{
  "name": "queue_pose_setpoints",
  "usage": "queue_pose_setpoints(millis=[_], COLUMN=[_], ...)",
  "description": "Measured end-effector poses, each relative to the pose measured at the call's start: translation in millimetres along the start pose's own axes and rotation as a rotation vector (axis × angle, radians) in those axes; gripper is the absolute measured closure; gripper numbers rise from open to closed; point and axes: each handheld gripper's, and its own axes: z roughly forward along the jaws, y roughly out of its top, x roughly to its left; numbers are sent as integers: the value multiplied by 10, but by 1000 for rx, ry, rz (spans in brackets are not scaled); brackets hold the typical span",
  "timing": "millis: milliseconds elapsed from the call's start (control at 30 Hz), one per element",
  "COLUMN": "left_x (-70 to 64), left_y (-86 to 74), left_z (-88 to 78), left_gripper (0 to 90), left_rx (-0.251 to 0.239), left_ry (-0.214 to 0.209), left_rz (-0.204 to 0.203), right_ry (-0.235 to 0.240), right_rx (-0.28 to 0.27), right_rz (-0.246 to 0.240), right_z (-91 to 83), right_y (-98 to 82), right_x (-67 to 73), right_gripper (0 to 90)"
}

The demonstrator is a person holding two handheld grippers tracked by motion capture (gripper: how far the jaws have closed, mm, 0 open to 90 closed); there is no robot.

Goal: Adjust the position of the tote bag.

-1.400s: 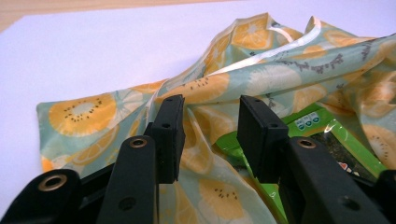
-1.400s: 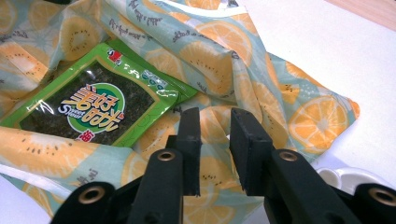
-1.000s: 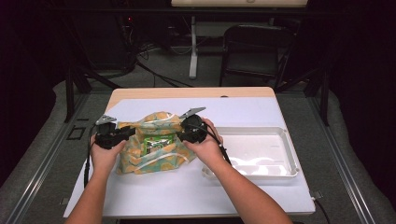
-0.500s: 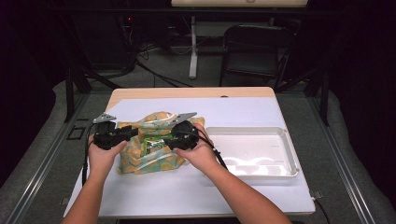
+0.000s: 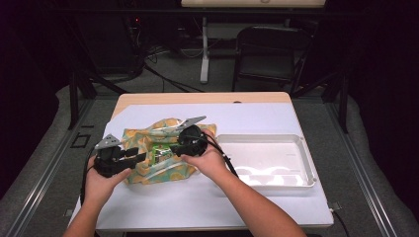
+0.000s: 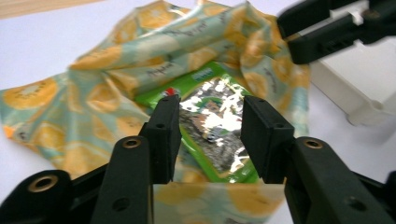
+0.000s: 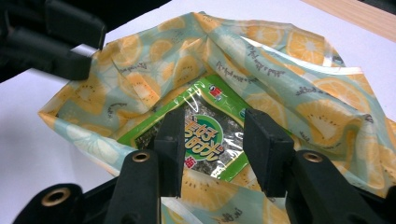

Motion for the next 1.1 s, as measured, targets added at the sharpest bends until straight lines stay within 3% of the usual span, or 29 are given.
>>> queue_pose_setpoints(millis=[233,400,500,700,900,1100], left_x=[-238,-348,-401,-473,-520,-535], left_y=[-65,-105,-143,-229,-302,-359], left_z=[76,204,275,382,426,471], left_gripper=[524,534,632,817,866,874], left_rx=[20,65,89,121,131,152], left_ry=[-41,-53,-46,-75,-76,-96], left_rz=[63,108,134,152,163,168], right_ry=[-19,-22,-21,-12,-18,-9], right_rx=[9,17,25,37,54,66], right_rz=[2,22,29,13,-31,-34], right_z=[26,51,63,83,122,172], right_y=[-4,-10,-13,-33,-99,-197], right_x=[-22,-64,-86,-46,82,149], right_gripper=[614,624,625,630,639,660])
